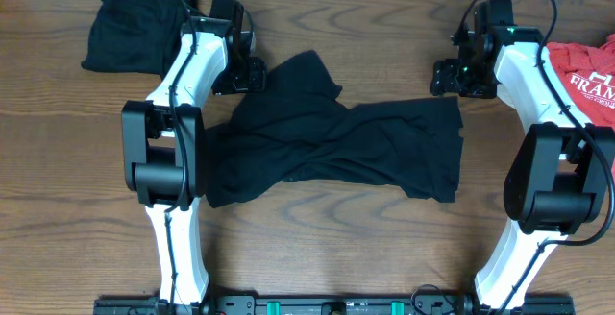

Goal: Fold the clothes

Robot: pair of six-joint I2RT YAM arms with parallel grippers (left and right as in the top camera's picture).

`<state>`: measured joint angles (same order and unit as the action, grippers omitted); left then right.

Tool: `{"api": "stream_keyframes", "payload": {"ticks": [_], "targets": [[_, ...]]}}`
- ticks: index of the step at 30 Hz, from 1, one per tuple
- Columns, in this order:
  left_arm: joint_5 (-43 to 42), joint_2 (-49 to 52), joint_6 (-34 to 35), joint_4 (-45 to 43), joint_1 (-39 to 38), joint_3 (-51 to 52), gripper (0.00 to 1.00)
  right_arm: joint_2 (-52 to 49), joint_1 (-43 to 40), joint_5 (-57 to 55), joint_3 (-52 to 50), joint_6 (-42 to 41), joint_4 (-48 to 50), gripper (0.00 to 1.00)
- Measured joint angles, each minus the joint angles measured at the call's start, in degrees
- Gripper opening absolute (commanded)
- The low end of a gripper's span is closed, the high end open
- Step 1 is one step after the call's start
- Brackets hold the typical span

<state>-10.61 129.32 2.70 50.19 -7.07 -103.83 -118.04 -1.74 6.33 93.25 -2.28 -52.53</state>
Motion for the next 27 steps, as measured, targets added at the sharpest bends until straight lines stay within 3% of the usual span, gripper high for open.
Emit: {"api": "stream_keyframes", "payload": {"ticks": [27], "targets": [[-2.9,0.9,-1.3,-0.6,0.0,0.0,0.68,0.0,0.0,-0.2,-6.4,1.7,6.8,0.8]]}}
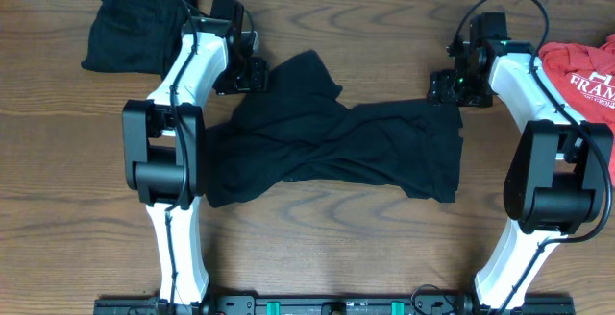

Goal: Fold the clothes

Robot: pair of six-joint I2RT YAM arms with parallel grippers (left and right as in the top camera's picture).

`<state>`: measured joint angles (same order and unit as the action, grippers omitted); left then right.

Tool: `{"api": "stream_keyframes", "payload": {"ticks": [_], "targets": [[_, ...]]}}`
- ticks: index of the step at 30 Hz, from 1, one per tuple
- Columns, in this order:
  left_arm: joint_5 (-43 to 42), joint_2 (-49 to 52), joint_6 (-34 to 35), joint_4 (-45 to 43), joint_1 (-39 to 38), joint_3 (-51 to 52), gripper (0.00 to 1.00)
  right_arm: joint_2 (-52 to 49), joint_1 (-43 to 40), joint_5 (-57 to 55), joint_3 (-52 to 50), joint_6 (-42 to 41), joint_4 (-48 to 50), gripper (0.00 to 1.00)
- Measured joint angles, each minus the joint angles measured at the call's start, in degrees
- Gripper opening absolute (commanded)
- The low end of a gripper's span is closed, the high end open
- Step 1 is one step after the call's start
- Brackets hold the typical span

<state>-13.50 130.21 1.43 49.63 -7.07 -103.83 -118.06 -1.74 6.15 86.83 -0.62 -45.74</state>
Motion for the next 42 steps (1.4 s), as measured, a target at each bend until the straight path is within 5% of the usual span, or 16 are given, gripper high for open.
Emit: {"api": "stream_keyframes", "payload": {"ticks": [30,34,38,42], "targets": [[-0.6,1.9,0.0,-0.2,-0.1,-0.1,0.62,-4.4,0.0,-1.3,0.0,5.6,3.0,0.71],[-0.6,1.9,0.0,-0.2,-0.1,-0.1,0.62,-4.5,0.0,-1.8,0.0,6.3,3.3,0.63],[-0.5,1.9,0.0,-0.2,-0.1,-0.1,0.6,-4.6,0.0,-2.1,0.0,6.9,4.0,0.35],[-0.5,1.9,0.1,-0.2,-0.1,-0.1,0.51,-4.6,-0.1,-1.6,-0.1,7.6,4.7,0.24]]}}
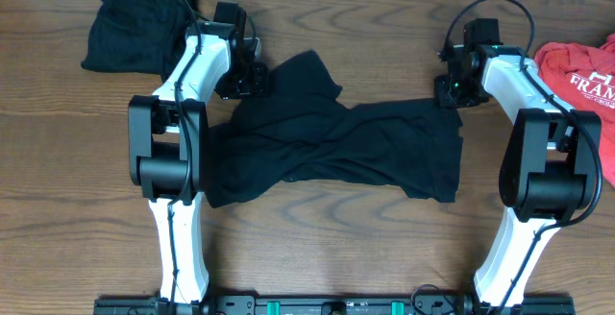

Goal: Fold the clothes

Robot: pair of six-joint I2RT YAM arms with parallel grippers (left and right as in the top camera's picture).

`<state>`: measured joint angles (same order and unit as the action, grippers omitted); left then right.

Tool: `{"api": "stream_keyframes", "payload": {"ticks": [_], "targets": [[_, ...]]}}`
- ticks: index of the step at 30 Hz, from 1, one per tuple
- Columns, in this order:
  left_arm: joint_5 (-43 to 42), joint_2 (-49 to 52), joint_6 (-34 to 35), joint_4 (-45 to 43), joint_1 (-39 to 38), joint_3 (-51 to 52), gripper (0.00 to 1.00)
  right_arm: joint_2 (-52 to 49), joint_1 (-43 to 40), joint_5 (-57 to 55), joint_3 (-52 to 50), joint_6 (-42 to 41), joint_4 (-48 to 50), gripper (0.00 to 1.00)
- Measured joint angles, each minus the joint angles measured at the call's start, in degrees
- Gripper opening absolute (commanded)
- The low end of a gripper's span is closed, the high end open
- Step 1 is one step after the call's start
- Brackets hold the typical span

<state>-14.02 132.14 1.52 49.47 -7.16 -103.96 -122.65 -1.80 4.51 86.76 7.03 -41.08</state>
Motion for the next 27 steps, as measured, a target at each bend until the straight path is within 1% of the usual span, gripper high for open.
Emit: {"api": "stream_keyframes", "payload": {"ticks": [3,4,6,7,9,15,22,27], "targets": [[-0.1,0.1,0.0,0.0,0.0,0.0,0.33,0.0,0.0,0.3,0.0,0.2,0.3,0.13],[-0.2,0.1,-0.1,0.0,0.0,0.0,0.28,0.0,0.0,0.5,0.0,0.1,0.4,0.1],[-0.2,0.2,0.1,0.1,0.0,0.0,0.12,0.0,0.0,0.7,0.0,0.0,0.6,0.07],[-0.2,0.3,-0.1,0.1,0.0,0.0,0.07,0.0,0.0,0.7,0.0,0.0,0.8,0.05],[-0.3,0.3,-0.2,0.2,0.0,0.0,0.06,-0.1,0.0,0.9,0.0,-0.1,1.0,0.01],[-0.4,0.5,-0.3,0.3,0.0,-1.2,0.06,-0.4,0.0,1.1,2.1,-0.5,1.0,0.01],[-0.4,0.6,-0.3,0.7,0.0,-7.2,0.06,-0.5,0.0,1.1,10.0,-1.5,1.2,0.01],[-0.4,0.5,-0.3,3.7,0.0,-12.3,0.06,-0.5,0.0,1.0,16.2,-2.4,-2.1,0.01]]}}
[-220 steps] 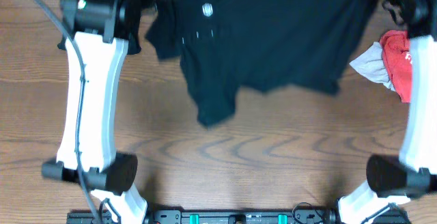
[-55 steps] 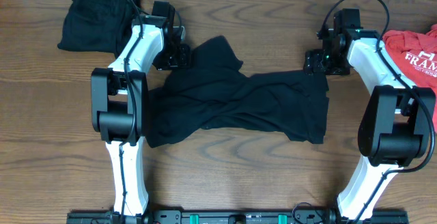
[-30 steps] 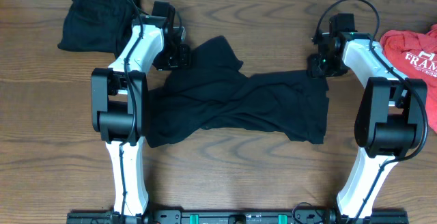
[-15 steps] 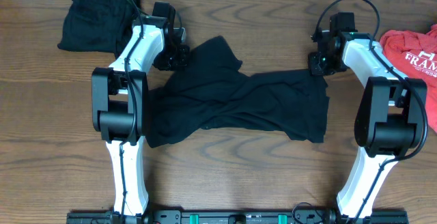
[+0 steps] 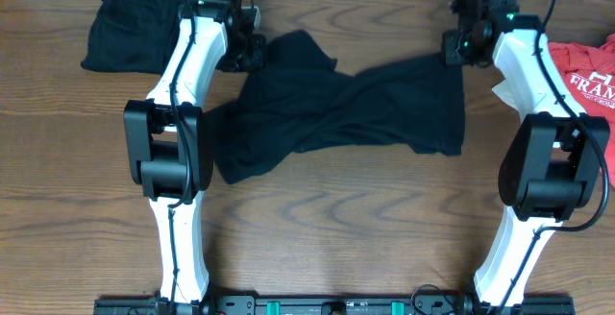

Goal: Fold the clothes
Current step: 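Lift the pants and stretch them, left gripper pulling down-left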

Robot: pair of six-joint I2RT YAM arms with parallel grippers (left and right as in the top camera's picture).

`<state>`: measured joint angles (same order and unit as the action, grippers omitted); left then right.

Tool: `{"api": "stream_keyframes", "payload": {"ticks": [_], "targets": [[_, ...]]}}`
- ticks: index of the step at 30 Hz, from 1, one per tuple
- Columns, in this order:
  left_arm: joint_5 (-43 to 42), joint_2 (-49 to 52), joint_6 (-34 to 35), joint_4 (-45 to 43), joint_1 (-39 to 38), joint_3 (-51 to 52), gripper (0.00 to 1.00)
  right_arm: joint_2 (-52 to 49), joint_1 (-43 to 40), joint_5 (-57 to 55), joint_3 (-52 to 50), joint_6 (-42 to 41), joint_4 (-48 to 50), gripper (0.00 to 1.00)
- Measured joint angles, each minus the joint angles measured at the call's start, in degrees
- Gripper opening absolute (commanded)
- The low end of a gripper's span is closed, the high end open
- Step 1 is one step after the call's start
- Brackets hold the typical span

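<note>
A black garment (image 5: 336,109) lies crumpled and twisted across the middle of the table. My left gripper (image 5: 254,52) is at its far left corner and looks shut on the cloth there. At the far right corner my right gripper (image 5: 453,48) is shut on the cloth, which is pulled taut towards it. The fingertips of both are hard to make out against the dark fabric.
A folded pile of black clothes (image 5: 135,17) sits at the far left corner of the table. A red printed shirt (image 5: 584,73) lies at the right edge. The wooden table (image 5: 336,238) shows bare wood in front of the garment.
Both grippers have moved towards the table's far edge, and the black garment has shifted that way with them. Its right top corner is now drawn up to the right gripper.
The left gripper stayed at the garment's far left corner throughout, while the right gripper was off to the right of the garment. The right gripper then came onto the far right corner. Now both hold corners, and the garment lies farther back.
</note>
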<state>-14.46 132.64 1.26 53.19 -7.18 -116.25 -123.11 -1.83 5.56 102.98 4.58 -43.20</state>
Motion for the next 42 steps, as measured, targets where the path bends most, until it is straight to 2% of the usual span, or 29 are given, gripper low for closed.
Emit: {"api": "stream_keyframes", "payload": {"ticks": [7,14,22,28,42], "targets": [[0.0,-4.4,0.0,2.5,0.0,-0.9,0.06,0.0,0.0,0.0,8.2,-0.6,-7.4,0.01],[0.0,-19.6,0.0,3.4,0.0,-0.9,0.06,3.0,0.0,0.1,13.3,-1.0,-12.6,0.01],[0.3,-36.2,0.0,6.2,0.0,-1.3,0.06,17.2,0.0,0.4,14.3,-1.2,-16.2,0.01],[1.3,-42.7,0.0,9.0,0.0,-1.3,0.06,26.8,0.0,0.4,15.2,-1.2,-18.6,0.01],[1.4,-57.7,0.0,15.6,0.0,-1.3,0.06,40.1,0.0,0.3,15.2,-2.3,-24.9,0.01]]}}
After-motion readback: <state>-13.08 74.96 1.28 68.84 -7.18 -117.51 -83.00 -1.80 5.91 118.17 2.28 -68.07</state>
